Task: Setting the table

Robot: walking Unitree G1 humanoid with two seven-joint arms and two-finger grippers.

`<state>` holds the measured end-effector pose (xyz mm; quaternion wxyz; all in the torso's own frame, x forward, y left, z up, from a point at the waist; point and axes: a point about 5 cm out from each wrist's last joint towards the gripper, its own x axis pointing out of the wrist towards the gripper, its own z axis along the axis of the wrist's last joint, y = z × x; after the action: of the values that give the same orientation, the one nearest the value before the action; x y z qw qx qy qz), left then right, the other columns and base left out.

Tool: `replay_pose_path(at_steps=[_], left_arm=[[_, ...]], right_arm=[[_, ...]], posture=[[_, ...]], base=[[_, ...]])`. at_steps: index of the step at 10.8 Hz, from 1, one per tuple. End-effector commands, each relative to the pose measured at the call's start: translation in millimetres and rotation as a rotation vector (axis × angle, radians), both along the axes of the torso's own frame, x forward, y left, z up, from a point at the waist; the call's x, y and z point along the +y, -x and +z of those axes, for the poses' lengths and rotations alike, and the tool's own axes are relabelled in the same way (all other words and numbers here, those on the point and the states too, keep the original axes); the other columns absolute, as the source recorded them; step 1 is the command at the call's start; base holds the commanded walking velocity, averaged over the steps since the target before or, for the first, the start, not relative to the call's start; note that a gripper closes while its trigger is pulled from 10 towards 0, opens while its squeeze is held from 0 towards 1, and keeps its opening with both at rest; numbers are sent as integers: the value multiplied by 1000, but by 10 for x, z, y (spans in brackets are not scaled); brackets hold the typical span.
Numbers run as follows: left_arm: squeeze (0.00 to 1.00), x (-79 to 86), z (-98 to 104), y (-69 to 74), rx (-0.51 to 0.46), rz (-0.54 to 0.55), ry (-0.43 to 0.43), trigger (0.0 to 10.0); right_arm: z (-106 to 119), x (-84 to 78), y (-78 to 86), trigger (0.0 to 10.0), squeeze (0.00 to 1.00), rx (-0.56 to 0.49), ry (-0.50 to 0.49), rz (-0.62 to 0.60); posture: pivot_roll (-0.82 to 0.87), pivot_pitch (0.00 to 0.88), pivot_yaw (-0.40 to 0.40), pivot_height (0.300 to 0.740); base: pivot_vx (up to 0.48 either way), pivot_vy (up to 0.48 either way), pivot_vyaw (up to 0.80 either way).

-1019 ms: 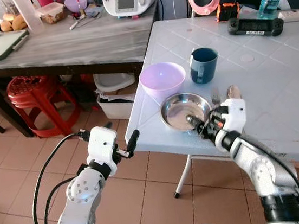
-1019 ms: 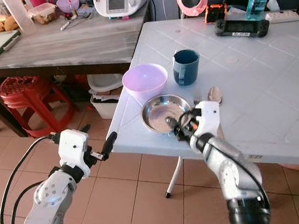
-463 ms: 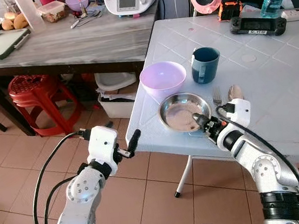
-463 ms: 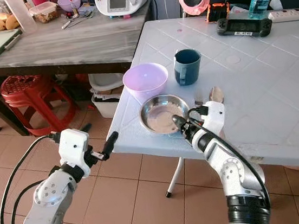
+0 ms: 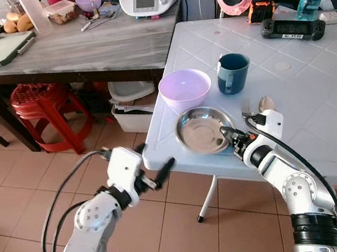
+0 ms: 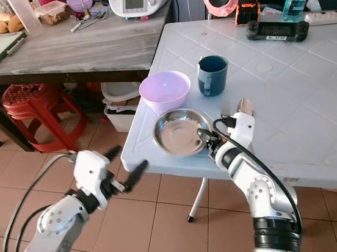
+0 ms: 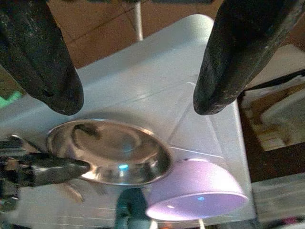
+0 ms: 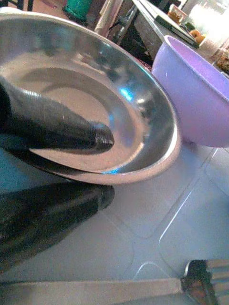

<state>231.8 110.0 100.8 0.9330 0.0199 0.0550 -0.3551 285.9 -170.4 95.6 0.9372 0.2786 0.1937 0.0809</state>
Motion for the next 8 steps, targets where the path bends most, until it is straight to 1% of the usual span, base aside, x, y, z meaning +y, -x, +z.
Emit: replay_pose_path(at_steps=[1,5,7,8], left_arm=[[0,2,6,1,6,-21,-9,10000],[0,-13,20,-9,4,-49,-4,10000],[0,-19,22,-24,5,-63,-3,10000],[0,-20,22,-26,5,-63,-3,10000]], right_arm=[[-178,-31,47,0,0,103,-14,-32],[-240,-71,36,0,0,173,-66,-95],[-286,-79,47,0,0,215,-81,-123],[-289,-80,49,0,0,218,-83,-126]], posture=[[-2,0,91,740],[-5,0,86,740],[-9,0,84,740],[-9,0,84,740]], base=[[0,0,0],[0,0,0],[0,0,0],[0,0,0]])
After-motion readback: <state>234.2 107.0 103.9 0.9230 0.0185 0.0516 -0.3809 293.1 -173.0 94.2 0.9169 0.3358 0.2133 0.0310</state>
